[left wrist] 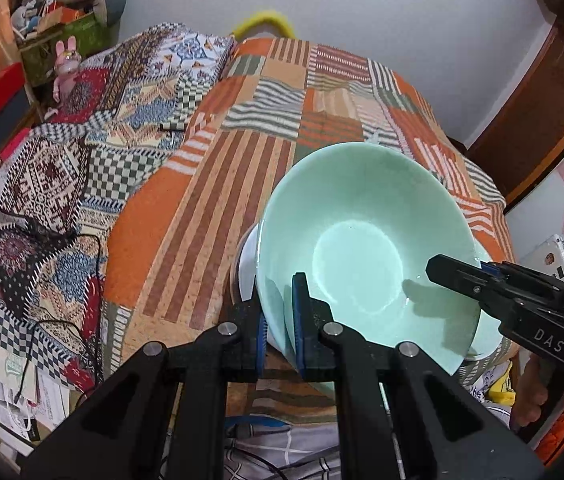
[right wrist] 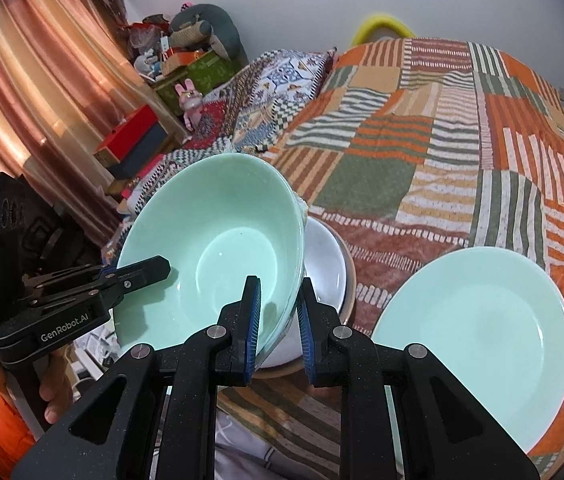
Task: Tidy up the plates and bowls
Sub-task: 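Lower the mint green bowl into the white bowl and open both tools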
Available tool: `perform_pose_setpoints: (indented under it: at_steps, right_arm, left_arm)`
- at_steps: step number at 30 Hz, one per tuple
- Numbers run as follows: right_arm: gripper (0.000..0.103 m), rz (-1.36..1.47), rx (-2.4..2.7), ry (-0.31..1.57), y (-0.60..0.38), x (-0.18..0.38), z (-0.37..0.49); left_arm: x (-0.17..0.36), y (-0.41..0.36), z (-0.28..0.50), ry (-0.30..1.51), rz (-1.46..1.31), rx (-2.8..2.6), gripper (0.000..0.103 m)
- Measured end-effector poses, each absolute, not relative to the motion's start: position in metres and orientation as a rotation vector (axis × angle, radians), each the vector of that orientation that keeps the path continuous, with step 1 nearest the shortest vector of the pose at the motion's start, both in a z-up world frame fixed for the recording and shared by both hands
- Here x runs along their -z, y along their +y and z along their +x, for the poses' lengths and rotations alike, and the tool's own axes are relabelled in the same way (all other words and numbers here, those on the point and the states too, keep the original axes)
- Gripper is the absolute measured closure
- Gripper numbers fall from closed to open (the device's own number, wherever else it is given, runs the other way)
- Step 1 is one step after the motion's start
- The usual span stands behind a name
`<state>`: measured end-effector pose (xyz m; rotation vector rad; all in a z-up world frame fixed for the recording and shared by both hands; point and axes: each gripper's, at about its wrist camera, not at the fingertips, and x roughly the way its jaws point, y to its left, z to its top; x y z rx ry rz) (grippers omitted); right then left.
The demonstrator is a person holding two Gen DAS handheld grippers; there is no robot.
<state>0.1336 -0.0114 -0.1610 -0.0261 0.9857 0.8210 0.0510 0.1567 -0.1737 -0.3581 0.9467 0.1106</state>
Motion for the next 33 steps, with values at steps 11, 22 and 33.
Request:
perform_pose_setpoints:
  at_steps: [11, 22, 33]
  right_arm:
    - [0.086, -0.046, -0.803, 1.046, -0.004, 0.183, 0.140]
    - [0.086, -0.068, -0.779, 1.072, -0.001, 0.194, 0.148]
    - [0.085, -0.113, -0.759, 1.067, 0.002, 0.197, 0.152]
  left_arm:
    - [0.203, 0.163, 0.061, 1.007, -0.379, -0.112, 0.093]
    - [0.219, 0.164, 0.075, 1.036, -0.381, -0.106, 0.093]
    - [0.230, 0.167, 0.084, 1.043, -0.414, -0.104, 0.093]
